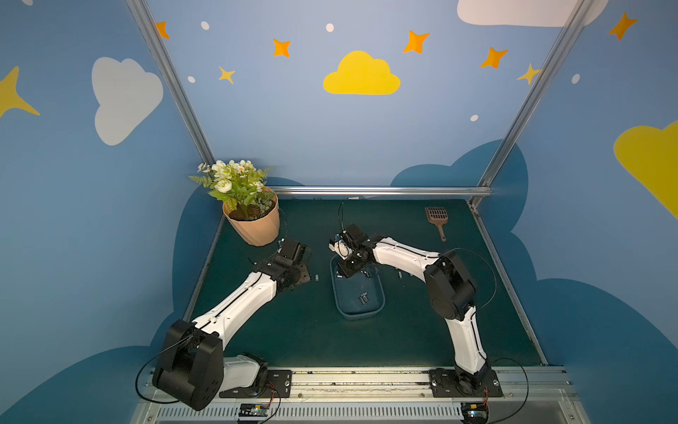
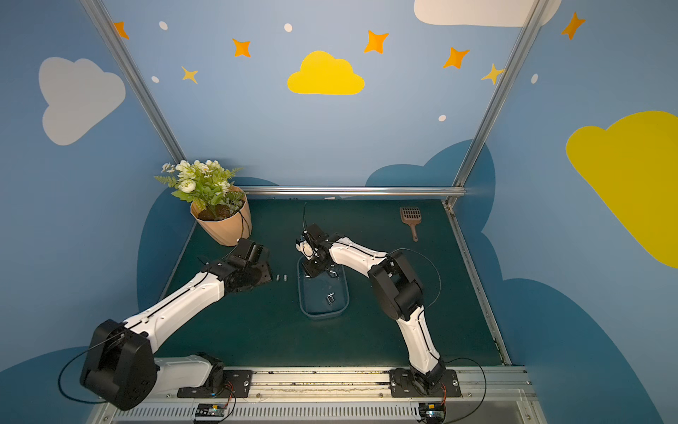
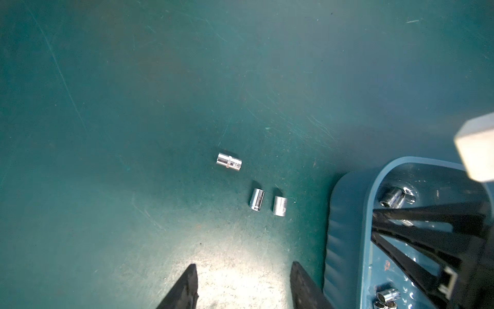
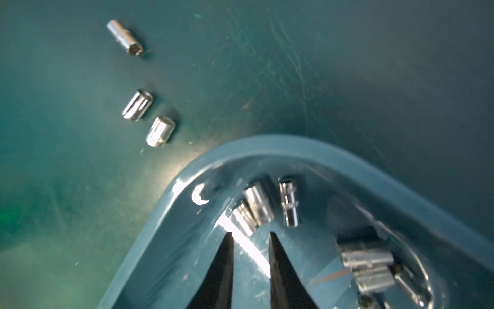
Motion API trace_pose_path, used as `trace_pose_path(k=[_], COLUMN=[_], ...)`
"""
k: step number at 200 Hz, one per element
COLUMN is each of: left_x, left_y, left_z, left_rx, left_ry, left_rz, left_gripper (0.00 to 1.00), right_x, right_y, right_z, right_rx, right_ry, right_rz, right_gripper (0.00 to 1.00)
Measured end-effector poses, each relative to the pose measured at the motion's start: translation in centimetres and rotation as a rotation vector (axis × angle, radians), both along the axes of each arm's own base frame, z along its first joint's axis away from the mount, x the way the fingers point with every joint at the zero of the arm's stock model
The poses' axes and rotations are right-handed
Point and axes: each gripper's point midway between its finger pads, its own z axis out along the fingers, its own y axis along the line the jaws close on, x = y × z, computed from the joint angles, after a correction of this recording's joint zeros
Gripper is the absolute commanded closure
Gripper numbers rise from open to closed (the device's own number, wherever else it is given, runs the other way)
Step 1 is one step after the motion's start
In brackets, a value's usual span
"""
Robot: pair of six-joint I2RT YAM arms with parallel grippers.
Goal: Take out the socket from the storage box
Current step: Pick up the socket head from the storage box.
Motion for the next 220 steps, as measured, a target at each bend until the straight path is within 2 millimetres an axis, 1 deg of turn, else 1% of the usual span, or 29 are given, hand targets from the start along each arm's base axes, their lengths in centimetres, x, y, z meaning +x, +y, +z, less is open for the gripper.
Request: trace_pose_path(k=[35,83,127,146,181,220], left_x=[0.0,0.0,-0.1,-0.1,0.0,0.0], left_y=[-0.1,-0.2,-0.2,-0.2,-0.2,-0.2], left_z=[0.0,0.0,0.0,0.0,0.0,0.0], left_rx=[-0.004,-0.010,-0.011,-0.011,-0.013,-0.016], left_ry=[-0.001,0.001,0.001,0.000,-0.002,-0.003], left_rz=[-0.002,-0.005,-0.006,-0.006,-0.006,-0.005], left_gripper=[0.43,0.43,0.43,0.43,0.43,0.43], right_x=[0.5,0.7,0.4,0.3,0.3,0.3], right_y=[0.1,0.5,0.6,0.8,0.8,0.8], right_z=[-0.9,-1.2,-2.1,-2.1,-2.1,-2.2], right_rx=[-0.021,-0.031,-0.039,-0.037,-0.036,-0.036], right_ry=[0.004,-0.001,0.016,0.015,0.017,0.018], right_rz=[-0.020,-0.024,-0.016,-0.013,-0.011,-0.011], right_gripper=[0.75,0.73,0.72,0.72,0.75,0.80])
